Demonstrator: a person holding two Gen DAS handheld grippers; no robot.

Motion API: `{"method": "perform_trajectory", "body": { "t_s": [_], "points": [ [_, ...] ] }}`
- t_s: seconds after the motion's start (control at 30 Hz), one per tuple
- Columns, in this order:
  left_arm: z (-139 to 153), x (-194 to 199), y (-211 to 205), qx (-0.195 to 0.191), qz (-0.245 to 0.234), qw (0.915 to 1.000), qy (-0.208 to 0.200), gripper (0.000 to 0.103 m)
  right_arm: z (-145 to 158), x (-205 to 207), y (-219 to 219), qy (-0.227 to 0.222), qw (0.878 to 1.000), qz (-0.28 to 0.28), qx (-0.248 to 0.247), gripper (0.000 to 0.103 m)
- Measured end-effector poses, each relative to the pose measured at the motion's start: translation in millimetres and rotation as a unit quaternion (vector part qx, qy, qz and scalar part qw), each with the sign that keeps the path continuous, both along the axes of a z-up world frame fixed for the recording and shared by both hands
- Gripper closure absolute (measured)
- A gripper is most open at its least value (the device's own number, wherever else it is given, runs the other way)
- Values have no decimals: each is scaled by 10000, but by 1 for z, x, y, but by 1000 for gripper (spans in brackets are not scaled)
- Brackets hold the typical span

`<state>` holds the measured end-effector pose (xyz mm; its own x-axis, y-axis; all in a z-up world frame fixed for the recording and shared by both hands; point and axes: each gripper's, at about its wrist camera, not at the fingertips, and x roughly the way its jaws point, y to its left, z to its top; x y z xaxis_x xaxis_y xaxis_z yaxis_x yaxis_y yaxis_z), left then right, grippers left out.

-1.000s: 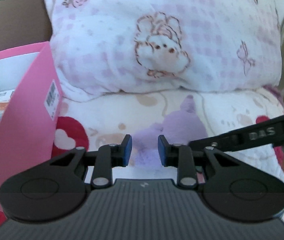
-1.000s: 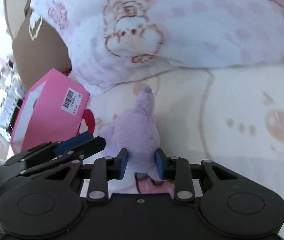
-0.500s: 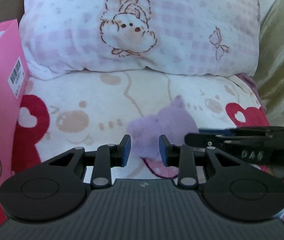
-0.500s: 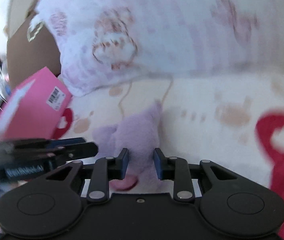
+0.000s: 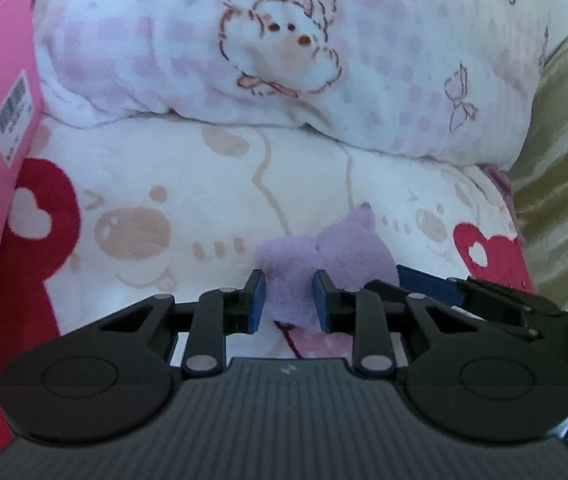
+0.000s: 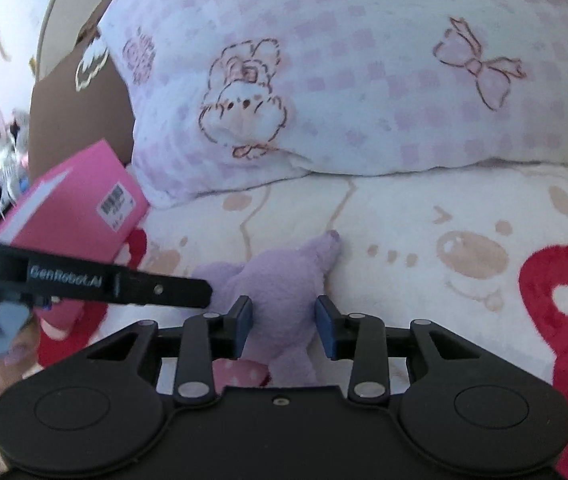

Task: Organize objects
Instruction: 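Lift the lilac plush toy with the left tool toward the pink box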

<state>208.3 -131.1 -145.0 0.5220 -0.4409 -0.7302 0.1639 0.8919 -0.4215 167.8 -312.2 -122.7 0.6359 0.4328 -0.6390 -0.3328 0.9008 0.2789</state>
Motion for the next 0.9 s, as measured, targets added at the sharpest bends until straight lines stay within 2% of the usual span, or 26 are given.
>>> {"method": "perform_trajectory", "body": {
  "t_s": [0.13,0.2,0.3,0.43,0.57,0.63,0.77,0.9],
  "points": [
    [-1,2,-5,130,-11,9999,51,78,-6,-3,7,29,9994,235,-242,54],
    [-1,3,-7,179,-15,9998,78,78,-13,-2,7,38,9994,296,-184,52],
    [0,1,-8,43,-114,9999,10,78,-14,-2,2,164,9997,166,37,51],
    [-3,3,-13,15,-241,9997,18,78,-10,-8,12,-26,9985,185,-511,54],
    [-6,3,-16,54,-235,9997,13,77,-12,-8,16,-78,9976,121,-674,55],
    [-6,4,-16,57,-217,9997,25,77,-12,-8,16,-110,9974,125,-694,56],
    [-3,1,-20,119,-207,9997,-38,78,-14,-11,12,-126,9990,30,-428,57],
    [1,-5,-23,192,-201,9996,-99,78,-10,-16,14,-162,9989,30,-439,58]
  ]
}}
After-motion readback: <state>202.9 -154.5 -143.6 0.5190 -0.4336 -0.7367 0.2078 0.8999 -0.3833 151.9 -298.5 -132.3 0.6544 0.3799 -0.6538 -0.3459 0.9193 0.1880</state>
